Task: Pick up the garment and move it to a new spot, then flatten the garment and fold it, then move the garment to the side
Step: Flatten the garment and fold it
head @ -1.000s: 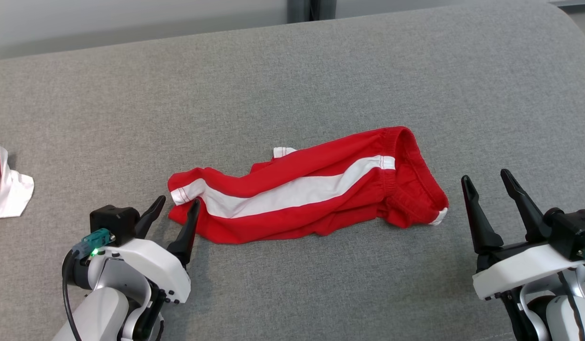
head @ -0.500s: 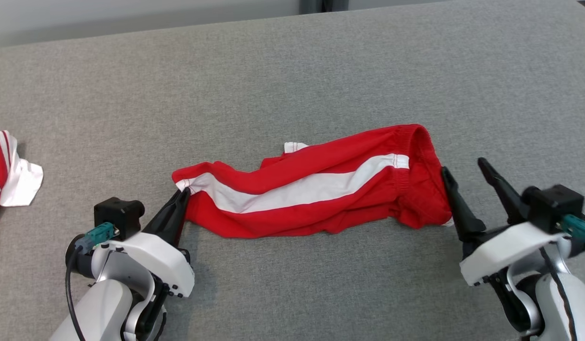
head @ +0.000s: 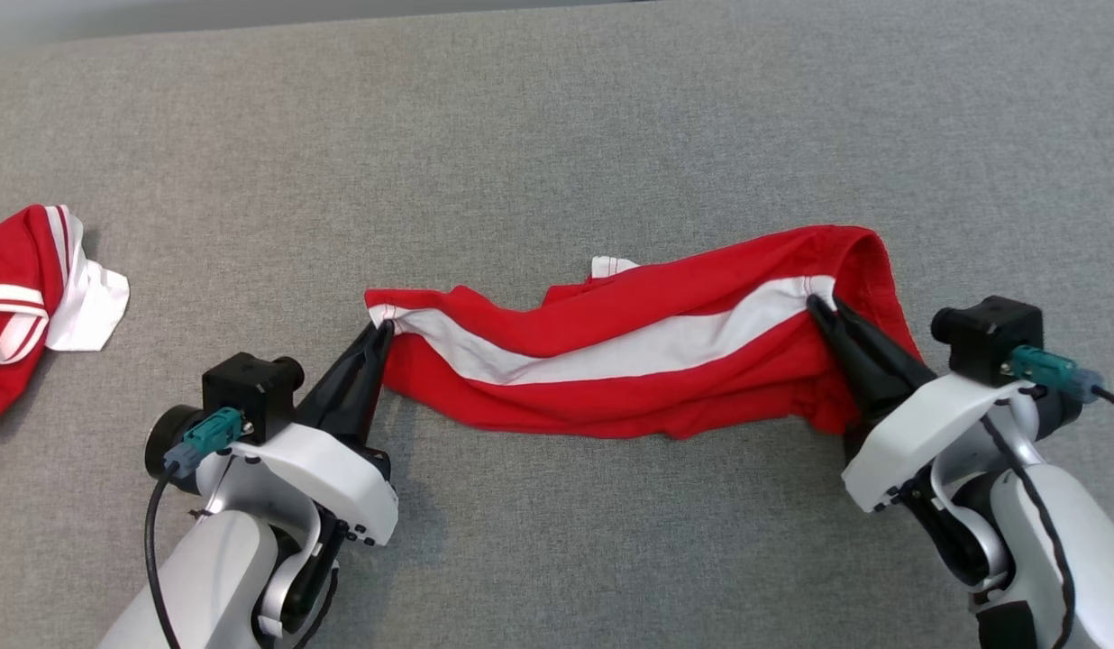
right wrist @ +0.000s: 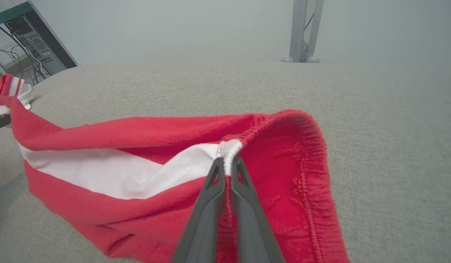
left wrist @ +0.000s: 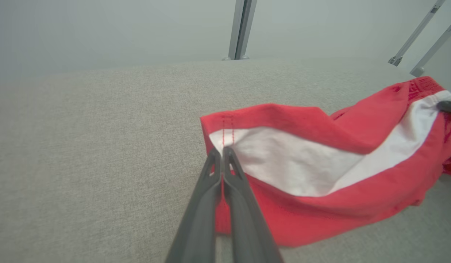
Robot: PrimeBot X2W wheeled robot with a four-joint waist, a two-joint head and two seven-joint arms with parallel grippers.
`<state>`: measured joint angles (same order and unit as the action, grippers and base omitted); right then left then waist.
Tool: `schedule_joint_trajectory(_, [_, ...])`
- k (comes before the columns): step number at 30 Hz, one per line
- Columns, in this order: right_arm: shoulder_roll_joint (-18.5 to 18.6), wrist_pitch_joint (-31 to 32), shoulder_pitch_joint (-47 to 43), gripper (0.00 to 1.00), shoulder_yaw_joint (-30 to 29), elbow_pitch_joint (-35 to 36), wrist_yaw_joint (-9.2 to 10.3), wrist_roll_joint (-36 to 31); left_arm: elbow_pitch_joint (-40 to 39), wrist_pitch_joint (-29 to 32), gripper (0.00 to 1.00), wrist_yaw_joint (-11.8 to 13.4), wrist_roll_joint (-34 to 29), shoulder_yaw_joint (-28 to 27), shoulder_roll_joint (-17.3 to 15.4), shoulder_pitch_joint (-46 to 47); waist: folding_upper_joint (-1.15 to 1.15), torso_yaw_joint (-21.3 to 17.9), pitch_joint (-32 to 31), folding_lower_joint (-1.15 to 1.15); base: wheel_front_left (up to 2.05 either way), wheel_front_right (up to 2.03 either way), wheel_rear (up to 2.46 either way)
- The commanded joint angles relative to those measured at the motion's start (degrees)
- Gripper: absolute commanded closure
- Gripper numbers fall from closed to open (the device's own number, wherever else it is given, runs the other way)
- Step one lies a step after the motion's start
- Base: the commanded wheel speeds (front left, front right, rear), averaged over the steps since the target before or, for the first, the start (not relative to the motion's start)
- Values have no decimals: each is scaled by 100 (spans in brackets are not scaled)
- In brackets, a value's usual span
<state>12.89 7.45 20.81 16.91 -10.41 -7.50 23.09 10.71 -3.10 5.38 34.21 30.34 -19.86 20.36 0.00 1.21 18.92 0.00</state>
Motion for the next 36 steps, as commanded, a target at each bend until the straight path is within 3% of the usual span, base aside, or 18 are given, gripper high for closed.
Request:
schedule_joint_trajectory(1, [54,-91,48,100,-77,89,2,-1,-87,-46,100,44,-44,-40,-58,98,0,-11,-16,0,0,0,0])
schedule_joint_trajectory(10, [271,-581,174,100,-865,1396,2,-245,-1720,24,100,472,-491,-301,-525,434,0,-150,-409,0,0,0,0])
schedule_joint_trajectory(11, [292,-648,250,100,-1041,1849,2,-318,-2242,63,100,592,-577,-422,-602,601,0,-187,-545,0,0,0,0])
schedule_joint_trajectory(18, [274,-698,294,100,-1393,2832,2,-438,-3381,177,100,845,-937,-669,-733,1201,0,-232,-866,0,0,0,0])
schedule_joint_trajectory(27, [58,-534,2,100,-1479,2986,2,-350,-3671,357,100,986,-978,-644,-693,1351,0,-334,-1002,0,0,0,0])
schedule_joint_trajectory(36, [99,-537,460,100,-1452,2572,2,-124,-3239,279,100,765,-740,-642,-501,1792,0,-328,-560,0,0,0,0])
